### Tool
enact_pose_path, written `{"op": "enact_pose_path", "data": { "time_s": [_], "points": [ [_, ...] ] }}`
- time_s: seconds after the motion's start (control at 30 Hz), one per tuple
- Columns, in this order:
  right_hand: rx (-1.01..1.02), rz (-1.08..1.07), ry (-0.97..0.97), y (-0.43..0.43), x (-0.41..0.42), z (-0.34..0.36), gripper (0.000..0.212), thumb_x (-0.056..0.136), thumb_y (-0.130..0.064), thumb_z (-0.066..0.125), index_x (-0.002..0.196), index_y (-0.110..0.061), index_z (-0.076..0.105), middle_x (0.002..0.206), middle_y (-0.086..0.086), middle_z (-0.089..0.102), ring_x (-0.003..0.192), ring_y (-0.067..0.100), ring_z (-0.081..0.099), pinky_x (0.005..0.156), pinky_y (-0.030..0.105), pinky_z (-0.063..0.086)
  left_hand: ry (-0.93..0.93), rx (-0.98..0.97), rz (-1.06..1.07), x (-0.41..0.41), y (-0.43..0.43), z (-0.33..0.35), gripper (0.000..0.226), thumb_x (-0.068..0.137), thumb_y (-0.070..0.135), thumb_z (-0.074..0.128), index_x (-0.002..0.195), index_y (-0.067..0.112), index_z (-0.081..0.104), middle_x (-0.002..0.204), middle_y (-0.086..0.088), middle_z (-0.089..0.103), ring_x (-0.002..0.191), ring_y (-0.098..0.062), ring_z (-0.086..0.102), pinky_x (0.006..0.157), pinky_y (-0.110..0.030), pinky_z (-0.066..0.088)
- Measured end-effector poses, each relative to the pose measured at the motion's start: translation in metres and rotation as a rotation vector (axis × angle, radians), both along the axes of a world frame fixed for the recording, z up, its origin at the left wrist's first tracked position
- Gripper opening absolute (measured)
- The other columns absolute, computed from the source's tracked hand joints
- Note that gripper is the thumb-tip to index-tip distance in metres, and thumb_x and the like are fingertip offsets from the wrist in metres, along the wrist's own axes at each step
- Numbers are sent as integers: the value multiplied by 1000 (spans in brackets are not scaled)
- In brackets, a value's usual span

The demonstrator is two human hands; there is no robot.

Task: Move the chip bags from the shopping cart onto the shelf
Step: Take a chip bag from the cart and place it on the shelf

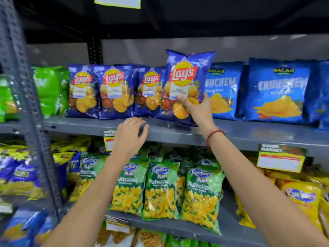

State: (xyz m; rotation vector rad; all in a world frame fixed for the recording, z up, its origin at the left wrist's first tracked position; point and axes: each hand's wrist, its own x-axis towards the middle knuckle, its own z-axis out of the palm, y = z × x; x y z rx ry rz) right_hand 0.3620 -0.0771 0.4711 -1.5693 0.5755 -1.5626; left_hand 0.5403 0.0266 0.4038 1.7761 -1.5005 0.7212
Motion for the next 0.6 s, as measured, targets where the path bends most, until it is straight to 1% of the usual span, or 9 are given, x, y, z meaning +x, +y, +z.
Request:
{"op": "enact_pose_path", "data": {
  "time_s": [0.1,0.13,0.2,0.23,0.3,0.37,0.43,0.53,0.6],
  "points": [
    [14,21,67,-13,31,-6,62,62,-32,85,116,-14,58,108,-2,68,98,13,65,94,36,52,-9,48,-1,2,-1,-3,53,89,40,32,100,5,70,100,-11,74,96,-29,66,80,-39,51],
    [16,16,90,-17,39,-8,59,62,-34,85,112,-19,58,105,-3,68,99,14,64,95,37,51,-10,55,-5,2,0,-4,52,90,39,32,100,5,70,98,-11,74,93,-29,67,78,-38,50],
    [19,-2,133,-23,53,-11,55,55,-46,83,101,-33,56,105,-6,67,106,20,62,100,45,48,2,64,-13,3,1,-6,50,92,38,32,102,6,69,99,-10,74,91,-28,67,77,-37,49],
    [24,-5,145,-25,58,-12,54,55,-47,83,99,-36,54,106,-5,67,110,22,61,101,47,46,10,66,-15,4,1,-7,50,92,38,31,103,7,68,101,-10,73,92,-28,67,78,-38,48],
    [43,-10,157,-29,67,-11,57,59,-42,84,107,-28,55,112,-1,67,113,24,59,103,48,45,18,62,-10,5,0,-9,51,92,39,31,105,7,68,104,-9,73,94,-27,66,81,-38,46],
    [58,0,175,-30,74,-11,68,62,-41,83,119,-20,53,120,2,65,116,24,57,104,47,43,24,52,-5,5,-1,-12,51,92,40,30,107,9,67,106,-8,72,97,-25,65,85,-38,45],
    [51,19,217,-31,79,-11,78,62,-45,81,127,-18,48,125,3,63,118,25,56,104,47,44,39,33,-8,6,-3,-15,51,92,41,29,108,10,67,107,-6,72,99,-23,64,88,-38,41],
    [38,32,318,-31,83,-13,82,66,-48,78,134,-19,41,131,3,60,121,24,54,107,43,42,47,8,-12,7,-4,-16,49,92,41,30,107,11,66,106,-4,72,100,-22,63,90,-38,39],
    [48,23,343,-31,83,-13,89,66,-51,77,138,-19,35,134,3,58,123,24,52,107,42,41,43,1,-10,7,-5,-17,50,92,41,30,108,10,66,107,-5,72,102,-22,63,91,-38,40]
  ]
}}
